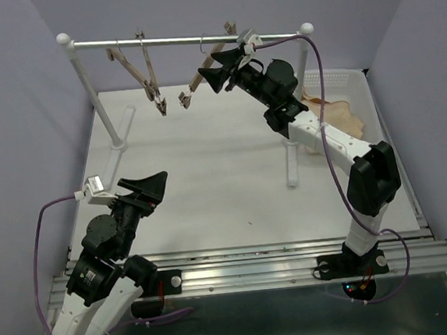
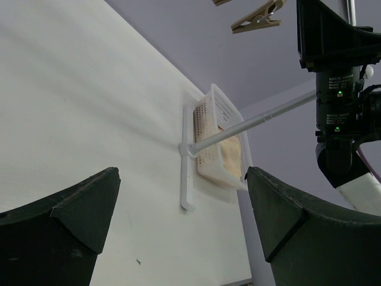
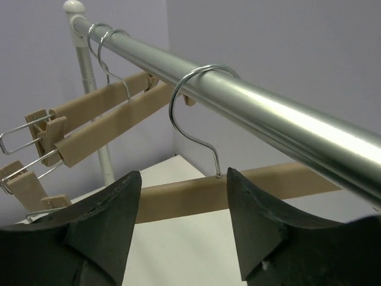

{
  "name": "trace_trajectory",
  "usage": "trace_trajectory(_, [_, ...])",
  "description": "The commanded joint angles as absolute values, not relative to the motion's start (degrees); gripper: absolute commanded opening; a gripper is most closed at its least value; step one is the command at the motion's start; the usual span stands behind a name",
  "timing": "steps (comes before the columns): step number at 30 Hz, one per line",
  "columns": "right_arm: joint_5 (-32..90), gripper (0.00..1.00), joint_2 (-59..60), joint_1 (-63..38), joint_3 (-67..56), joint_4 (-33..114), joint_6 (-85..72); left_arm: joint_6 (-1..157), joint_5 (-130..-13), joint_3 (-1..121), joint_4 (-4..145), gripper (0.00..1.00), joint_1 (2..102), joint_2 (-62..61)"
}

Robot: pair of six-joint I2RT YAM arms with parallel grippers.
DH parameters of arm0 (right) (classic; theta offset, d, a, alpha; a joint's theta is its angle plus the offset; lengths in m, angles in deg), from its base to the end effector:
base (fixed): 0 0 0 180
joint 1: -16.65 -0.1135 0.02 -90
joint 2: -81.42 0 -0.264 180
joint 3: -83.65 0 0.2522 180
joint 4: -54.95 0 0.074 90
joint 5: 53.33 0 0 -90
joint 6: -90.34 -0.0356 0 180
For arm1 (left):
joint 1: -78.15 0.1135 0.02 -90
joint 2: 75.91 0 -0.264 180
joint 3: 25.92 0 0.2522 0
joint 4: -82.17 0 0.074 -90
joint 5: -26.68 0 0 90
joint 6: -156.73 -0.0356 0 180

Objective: Remove the underwear clipped to the hanger

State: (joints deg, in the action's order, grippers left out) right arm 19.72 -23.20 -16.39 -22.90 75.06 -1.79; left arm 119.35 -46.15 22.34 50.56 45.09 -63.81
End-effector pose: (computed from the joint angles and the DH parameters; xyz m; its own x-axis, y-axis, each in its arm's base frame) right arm 0.3622 0.2480 0.4180 0.2866 0.2288 -0.9303 -0.7592 0.6465 -0.0749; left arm 0.0670 -0.0311 0.3262 -0.1778 -0.7901 -0.5866 0.2195 0.5492 -0.8063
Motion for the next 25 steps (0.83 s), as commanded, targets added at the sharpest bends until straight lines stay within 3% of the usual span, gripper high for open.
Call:
trace_trajectory(1, [22.4, 0.73, -14.7, -16.2, -21.1, 75.1, -3.4, 118.9, -45.9, 22.3, 52.8, 0.99, 44.9, -64.0])
trace_trajectory(2, [23.0, 0.82, -13.4, -16.2, -20.3, 73.7, -4.7, 118.9, -46.2, 22.2, 52.9, 0.99, 44.9, -63.9])
trace_trajectory(3, [24.1, 1.00, -11.9, -16.2, -18.6, 72.8, -4.8, 118.8, -46.6, 22.2, 53.2, 0.99, 44.8, -63.6])
trace_trajectory(9, [33.7, 1.00, 2.5, -16.2, -7.7, 57.5, -13.0, 118.3, -47.2, 21.0, 54.8, 0.99, 44.9, -61.9])
trace_trajectory(16, [62.2, 1.00, 21.4, -16.2, 13.7, 31.0, -31.5, 117.2, -47.3, 19.9, 57.2, 0.99, 44.9, -57.0])
trace_trajectory(25, [70.1, 1.00, 45.1, -16.2, 31.5, 22.6, -34.2, 116.1, -44.4, 18.2, 59.1, 0.99, 44.8, -54.3])
